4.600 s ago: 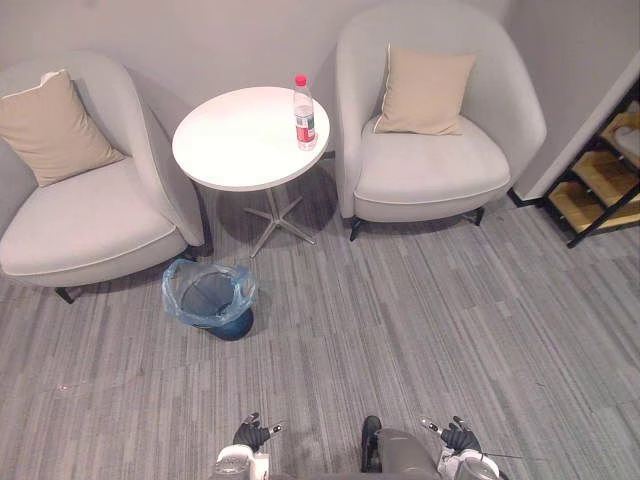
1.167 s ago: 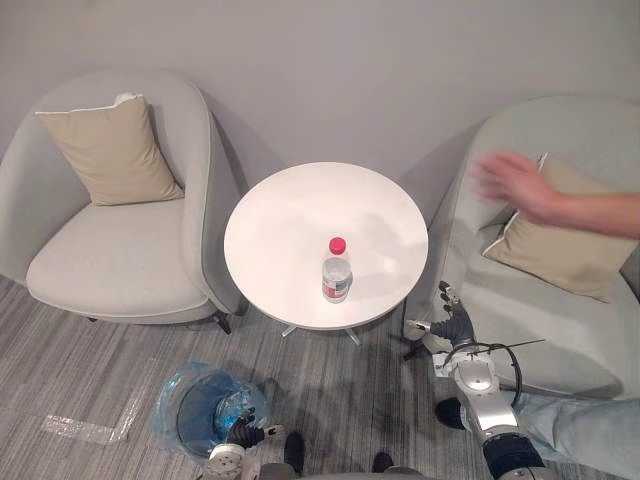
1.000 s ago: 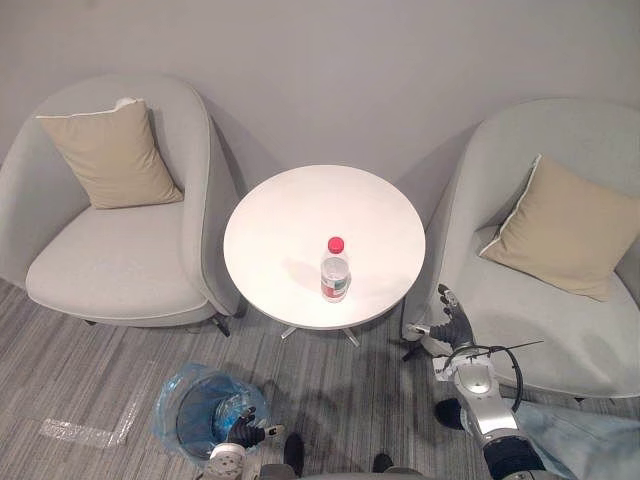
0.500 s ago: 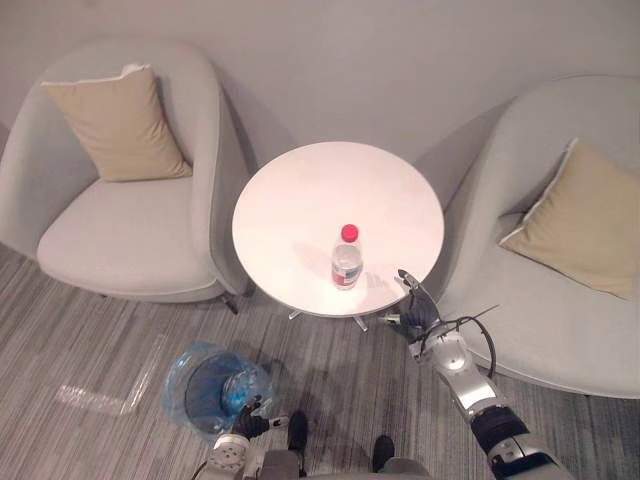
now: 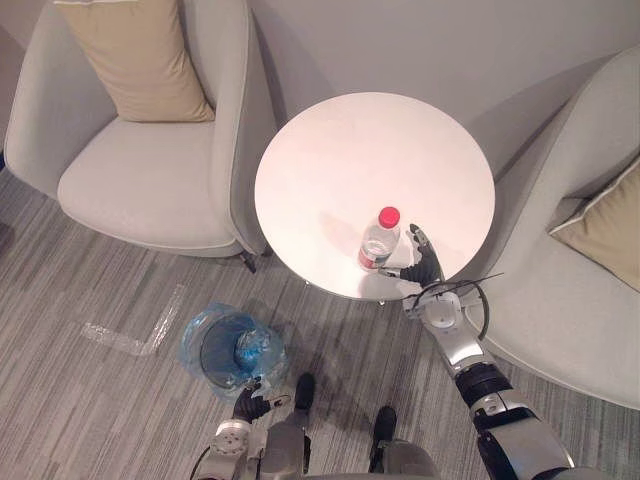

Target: Gather rubbish on tea table into small bin, then transfer packed bag to large trash can.

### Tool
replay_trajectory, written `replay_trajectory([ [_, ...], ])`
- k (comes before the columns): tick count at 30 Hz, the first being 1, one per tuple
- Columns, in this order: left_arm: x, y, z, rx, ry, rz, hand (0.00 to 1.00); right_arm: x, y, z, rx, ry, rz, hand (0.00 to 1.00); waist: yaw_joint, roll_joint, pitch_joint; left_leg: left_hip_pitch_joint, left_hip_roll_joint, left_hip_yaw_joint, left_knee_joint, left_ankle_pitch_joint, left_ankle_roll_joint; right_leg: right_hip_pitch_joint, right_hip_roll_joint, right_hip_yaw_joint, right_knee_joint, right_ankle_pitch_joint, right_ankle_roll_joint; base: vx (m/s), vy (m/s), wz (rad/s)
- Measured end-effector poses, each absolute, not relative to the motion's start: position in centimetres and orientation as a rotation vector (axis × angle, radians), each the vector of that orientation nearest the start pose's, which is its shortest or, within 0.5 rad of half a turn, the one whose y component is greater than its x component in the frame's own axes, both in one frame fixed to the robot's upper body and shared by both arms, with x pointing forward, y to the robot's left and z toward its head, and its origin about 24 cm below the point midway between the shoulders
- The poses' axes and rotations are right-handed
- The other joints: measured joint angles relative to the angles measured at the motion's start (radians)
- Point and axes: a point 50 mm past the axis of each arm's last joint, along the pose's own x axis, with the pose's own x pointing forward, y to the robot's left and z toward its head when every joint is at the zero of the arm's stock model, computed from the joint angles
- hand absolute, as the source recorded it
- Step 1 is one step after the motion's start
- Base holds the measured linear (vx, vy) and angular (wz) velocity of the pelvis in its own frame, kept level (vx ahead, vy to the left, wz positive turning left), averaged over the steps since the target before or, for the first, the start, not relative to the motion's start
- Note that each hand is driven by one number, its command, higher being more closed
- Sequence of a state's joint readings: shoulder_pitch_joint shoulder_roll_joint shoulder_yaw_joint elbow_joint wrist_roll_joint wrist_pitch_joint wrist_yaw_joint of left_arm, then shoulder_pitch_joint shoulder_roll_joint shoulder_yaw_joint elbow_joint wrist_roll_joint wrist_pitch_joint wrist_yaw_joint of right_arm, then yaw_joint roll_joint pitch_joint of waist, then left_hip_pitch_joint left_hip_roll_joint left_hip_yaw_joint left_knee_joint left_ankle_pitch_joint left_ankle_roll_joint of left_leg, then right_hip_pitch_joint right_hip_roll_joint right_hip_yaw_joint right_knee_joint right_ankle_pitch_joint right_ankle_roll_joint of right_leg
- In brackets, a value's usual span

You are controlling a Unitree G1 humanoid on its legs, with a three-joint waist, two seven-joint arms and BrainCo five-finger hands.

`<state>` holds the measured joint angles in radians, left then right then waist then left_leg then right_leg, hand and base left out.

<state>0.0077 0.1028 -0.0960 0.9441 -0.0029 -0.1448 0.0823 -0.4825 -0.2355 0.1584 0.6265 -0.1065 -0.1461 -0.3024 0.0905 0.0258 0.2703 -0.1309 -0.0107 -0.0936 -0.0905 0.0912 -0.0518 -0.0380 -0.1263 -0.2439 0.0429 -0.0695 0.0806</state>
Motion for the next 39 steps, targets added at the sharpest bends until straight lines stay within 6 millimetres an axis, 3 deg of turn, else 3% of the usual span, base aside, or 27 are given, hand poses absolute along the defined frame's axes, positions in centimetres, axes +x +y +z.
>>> replay_trajectory([
  [4, 16.1, 17.4, -13.2, 0.162, 0.786, 0.027, 0.00, 34.6, -16.4, 6.4, -0.385, -0.074, -0.123, 0.00, 0.018, 0.001, 0.013, -0.007, -0.001, -0.003, 0.006, 0.000, 0.000, -0.003, -0.001, 0.000, 0.007, 0.000, 0.000, 0.00, 0.002, 0.05],
  [5, 16.3, 17.4, -13.1, 0.162, 0.779, 0.026, 0.00, 34.9, -16.2, 6.9, -0.378, -0.084, -0.118, 1.00, 0.021, 0.002, 0.021, -0.007, -0.001, -0.004, 0.006, 0.000, 0.000, -0.003, -0.001, 0.000, 0.008, 0.000, 0.000, 0.00, 0.000, 0.00],
  [11, 16.4, 17.3, -13.0, 0.164, 0.772, 0.021, 0.00, 35.7, -15.7, 8.1, -0.371, -0.114, -0.103, 1.00, 0.024, 0.006, 0.028, -0.010, -0.002, -0.021, 0.006, 0.003, -0.002, -0.003, -0.001, -0.006, 0.010, -0.001, -0.001, -0.02, -0.007, 0.03],
  [22, 16.5, 17.2, -13.0, 0.169, 0.770, 0.015, 0.00, 35.7, -15.2, 8.1, -0.374, -0.107, -0.062, 1.00, 0.027, 0.006, 0.030, -0.008, -0.001, -0.025, 0.006, 0.004, -0.002, 0.001, -0.001, -0.004, 0.010, -0.003, -0.004, 0.00, -0.002, 0.01],
  [26, 16.5, 17.3, -13.0, 0.174, 0.775, 0.012, 0.00, 34.1, -15.2, 7.9, -0.355, -0.146, -0.032, 1.00, 0.020, 0.005, 0.029, 0.006, 0.003, -0.021, 0.006, 0.003, -0.002, 0.006, -0.001, 0.017, 0.023, -0.002, -0.003, 0.00, -0.002, -0.02],
  [32, 16.2, 17.5, -13.2, 0.223, 0.799, -0.014, 0.00, 30.2, -15.3, 6.1, -0.320, -0.147, 0.024, 1.00, -0.003, -0.006, 0.022, 0.050, 0.000, 0.023, 0.003, 0.000, 0.001, 0.030, -0.011, 0.070, 0.024, -0.004, 0.001, -0.03, 0.007, -0.20],
  [39, 14.7, 18.3, -14.2, 0.271, 0.890, -0.038, 0.00, 25.2, -14.7, 2.6, -0.287, -0.045, 0.072, 1.00, -0.042, -0.046, -0.055, 0.096, 0.001, 0.104, -0.011, -0.002, 0.000, 0.025, -0.011, 0.154, 0.022, -0.016, 0.019, -0.06, -0.001, -0.35],
])
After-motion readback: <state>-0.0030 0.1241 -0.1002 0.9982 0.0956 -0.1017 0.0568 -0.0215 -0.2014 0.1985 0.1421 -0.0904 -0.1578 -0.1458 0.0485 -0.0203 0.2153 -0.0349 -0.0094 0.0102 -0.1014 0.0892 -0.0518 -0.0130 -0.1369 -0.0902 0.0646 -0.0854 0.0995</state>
